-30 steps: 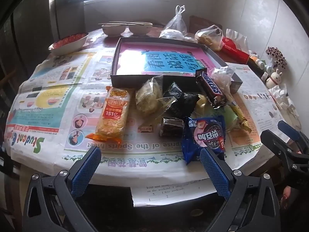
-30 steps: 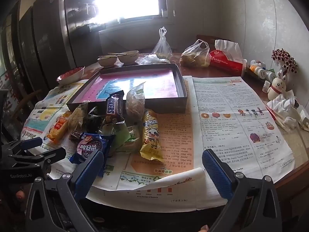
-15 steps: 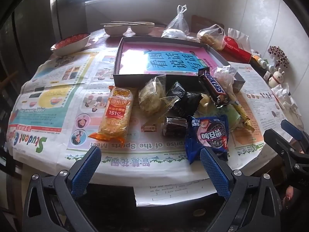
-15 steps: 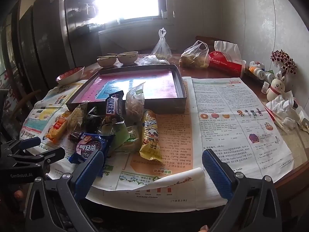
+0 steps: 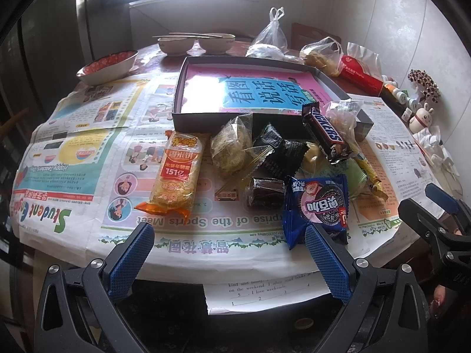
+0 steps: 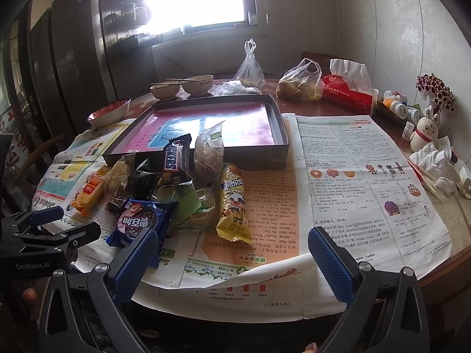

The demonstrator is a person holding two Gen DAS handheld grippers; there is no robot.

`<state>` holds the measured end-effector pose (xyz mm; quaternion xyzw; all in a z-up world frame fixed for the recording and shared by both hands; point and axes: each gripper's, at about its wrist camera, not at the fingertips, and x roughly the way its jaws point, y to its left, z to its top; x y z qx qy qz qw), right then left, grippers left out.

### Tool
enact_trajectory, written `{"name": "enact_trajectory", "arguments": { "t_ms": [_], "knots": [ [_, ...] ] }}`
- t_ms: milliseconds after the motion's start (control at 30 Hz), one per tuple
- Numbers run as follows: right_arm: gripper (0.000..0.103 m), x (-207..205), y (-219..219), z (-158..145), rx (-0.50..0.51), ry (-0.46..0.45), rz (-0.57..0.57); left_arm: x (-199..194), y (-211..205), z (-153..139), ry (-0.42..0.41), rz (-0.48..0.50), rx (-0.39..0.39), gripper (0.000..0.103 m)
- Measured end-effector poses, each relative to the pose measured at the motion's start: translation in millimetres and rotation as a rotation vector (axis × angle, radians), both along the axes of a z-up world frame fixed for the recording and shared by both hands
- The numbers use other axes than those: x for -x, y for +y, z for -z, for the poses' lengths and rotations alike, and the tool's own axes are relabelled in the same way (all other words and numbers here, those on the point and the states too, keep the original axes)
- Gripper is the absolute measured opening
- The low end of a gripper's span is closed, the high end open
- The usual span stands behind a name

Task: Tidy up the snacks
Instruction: 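Move both grippers toward the snack pile beside the grey tray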

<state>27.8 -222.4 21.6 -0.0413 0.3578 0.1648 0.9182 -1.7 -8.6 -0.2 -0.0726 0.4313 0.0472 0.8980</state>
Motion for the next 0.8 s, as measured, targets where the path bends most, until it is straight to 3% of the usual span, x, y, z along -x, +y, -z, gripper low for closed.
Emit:
{"name": "enact_trajectory", "arguments": {
  "t_ms": [800],
  "knots": [
    [0.103,-5.3,2.2,3.5,-0.006,0.014,-0.001,-4.4,1.0,-0.2,0.002,-0.004,-0.007,0.102]
  ]
}}
